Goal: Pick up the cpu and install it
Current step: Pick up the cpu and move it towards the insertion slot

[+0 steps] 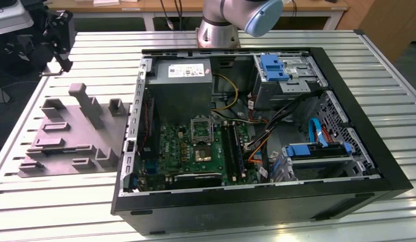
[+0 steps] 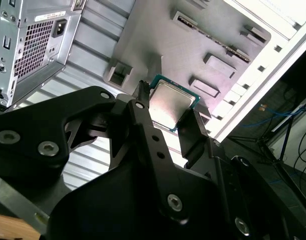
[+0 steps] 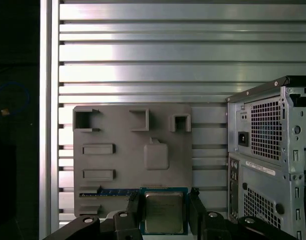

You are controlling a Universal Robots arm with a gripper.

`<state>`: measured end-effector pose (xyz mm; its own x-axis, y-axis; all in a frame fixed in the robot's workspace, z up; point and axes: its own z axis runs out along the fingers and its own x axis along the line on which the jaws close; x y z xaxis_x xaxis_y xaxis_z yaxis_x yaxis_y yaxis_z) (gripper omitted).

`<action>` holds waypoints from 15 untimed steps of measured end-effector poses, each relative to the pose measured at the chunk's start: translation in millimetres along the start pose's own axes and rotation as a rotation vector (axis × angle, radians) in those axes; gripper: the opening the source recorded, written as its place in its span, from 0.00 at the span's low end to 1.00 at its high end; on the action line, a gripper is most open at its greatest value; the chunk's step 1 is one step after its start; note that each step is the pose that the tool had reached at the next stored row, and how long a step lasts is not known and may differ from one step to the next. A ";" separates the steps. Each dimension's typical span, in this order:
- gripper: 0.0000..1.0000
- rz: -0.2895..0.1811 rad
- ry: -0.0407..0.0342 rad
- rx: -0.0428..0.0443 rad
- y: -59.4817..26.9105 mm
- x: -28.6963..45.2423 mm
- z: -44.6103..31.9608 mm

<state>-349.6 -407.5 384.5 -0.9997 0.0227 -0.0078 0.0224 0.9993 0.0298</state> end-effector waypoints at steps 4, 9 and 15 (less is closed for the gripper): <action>0.47 0.000 0.0000 0.0000 0.1 -2.2 0.0; 0.47 0.000 0.0000 0.0000 0.1 -4.0 0.0; 0.47 0.000 0.0000 -0.0001 0.2 -5.7 0.1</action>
<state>-343.9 -407.5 384.5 -0.9997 0.0228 -0.0078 0.0225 0.9993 0.0299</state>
